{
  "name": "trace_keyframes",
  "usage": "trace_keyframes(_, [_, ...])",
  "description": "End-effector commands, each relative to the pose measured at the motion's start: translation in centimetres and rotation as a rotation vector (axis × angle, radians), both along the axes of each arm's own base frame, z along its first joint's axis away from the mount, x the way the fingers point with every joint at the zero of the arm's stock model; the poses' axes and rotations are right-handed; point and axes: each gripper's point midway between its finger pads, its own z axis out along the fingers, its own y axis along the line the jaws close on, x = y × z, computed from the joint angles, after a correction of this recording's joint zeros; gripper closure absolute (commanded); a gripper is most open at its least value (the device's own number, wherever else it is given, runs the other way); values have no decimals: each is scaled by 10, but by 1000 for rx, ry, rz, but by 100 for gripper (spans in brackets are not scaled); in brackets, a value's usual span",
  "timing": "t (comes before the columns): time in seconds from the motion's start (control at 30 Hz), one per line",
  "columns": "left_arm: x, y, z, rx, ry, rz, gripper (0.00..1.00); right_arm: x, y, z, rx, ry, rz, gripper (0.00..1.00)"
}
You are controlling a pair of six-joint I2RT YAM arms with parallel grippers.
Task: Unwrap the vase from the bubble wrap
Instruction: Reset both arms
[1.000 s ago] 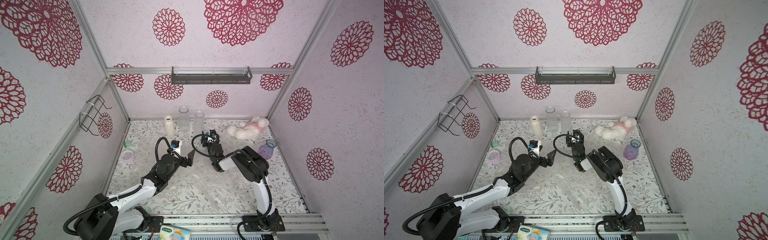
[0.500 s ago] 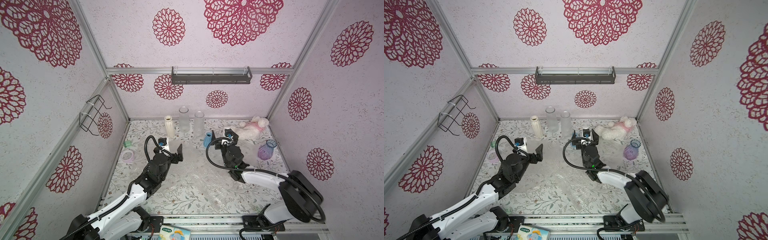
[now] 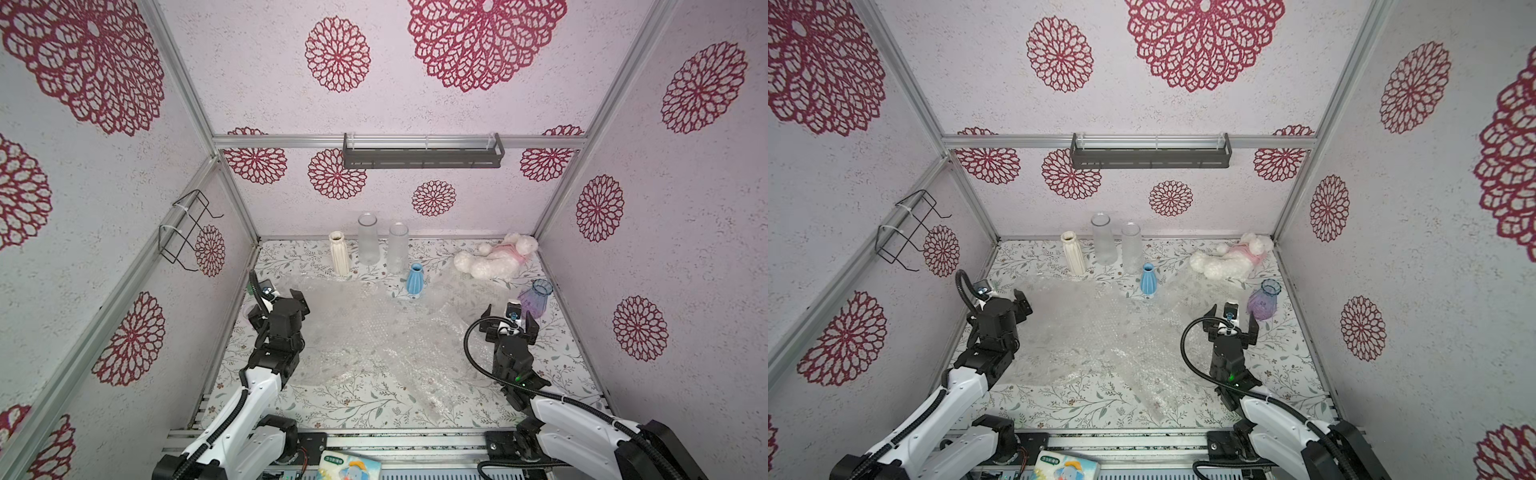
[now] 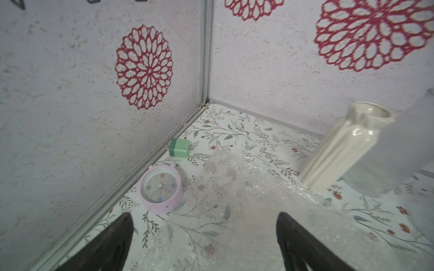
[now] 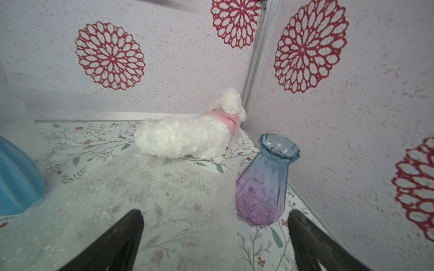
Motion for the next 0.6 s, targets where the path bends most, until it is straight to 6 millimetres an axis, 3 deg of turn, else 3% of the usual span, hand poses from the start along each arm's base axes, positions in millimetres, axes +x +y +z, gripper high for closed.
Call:
trace_keyframes(0.0, [5, 6, -13, 12, 6, -23, 3, 0, -13, 15, 53, -86, -27, 2])
trace_keyframes(0.1, [13, 13, -30, 22, 36, -34, 3, 5, -26, 1, 55, -58, -45, 1])
trace_keyframes(0.3, [25, 26, -57, -43, -2, -59, 3, 22, -30, -21, 46, -44, -4, 2])
trace_keyframes(0.47, [47, 15, -57, -20, -43, -156, 3, 47, -24, -25, -15, 3, 30, 2])
trace_keyframes(0.57, [58, 16, -62, -22, 6, -151, 3, 55, -34, -35, 10, 0, 42, 2])
